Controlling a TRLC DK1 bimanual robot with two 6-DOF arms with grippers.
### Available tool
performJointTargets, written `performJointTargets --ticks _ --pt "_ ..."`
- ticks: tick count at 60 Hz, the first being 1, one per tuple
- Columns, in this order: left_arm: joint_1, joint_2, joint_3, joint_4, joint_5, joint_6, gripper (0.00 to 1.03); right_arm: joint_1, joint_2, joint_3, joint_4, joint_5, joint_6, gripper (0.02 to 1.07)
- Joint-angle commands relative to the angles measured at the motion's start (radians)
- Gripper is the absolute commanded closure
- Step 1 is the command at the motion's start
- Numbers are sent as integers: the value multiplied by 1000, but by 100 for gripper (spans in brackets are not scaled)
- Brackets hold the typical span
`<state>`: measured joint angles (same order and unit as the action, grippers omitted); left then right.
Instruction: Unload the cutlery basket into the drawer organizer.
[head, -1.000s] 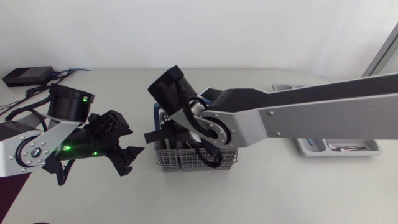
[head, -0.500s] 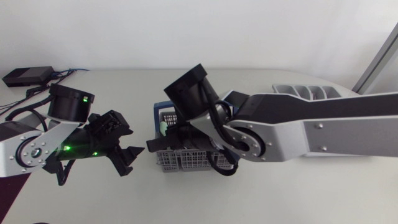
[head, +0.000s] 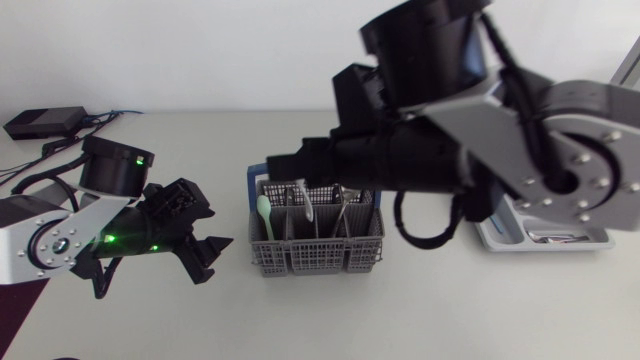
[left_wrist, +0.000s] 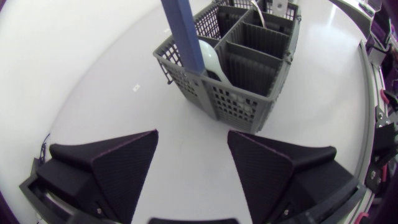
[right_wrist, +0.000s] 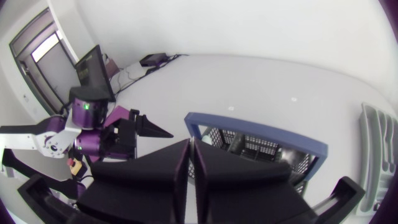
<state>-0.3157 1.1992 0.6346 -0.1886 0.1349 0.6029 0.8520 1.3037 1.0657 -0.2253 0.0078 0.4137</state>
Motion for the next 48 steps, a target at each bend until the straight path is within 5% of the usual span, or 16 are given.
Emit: performJointTargets --ticks 1,29,48 --pt "-6 17 -9 3 -11 0 26 -65 -66 0 -28 -29 -7 101" --pt "-13 -10 17 -20 -26 -11 25 -479 -328 -102 -138 -261 -7 101" --pt "-36 -15 31 -34 -38 -17 25 -739 -422 -191 -175 -276 -133 101"
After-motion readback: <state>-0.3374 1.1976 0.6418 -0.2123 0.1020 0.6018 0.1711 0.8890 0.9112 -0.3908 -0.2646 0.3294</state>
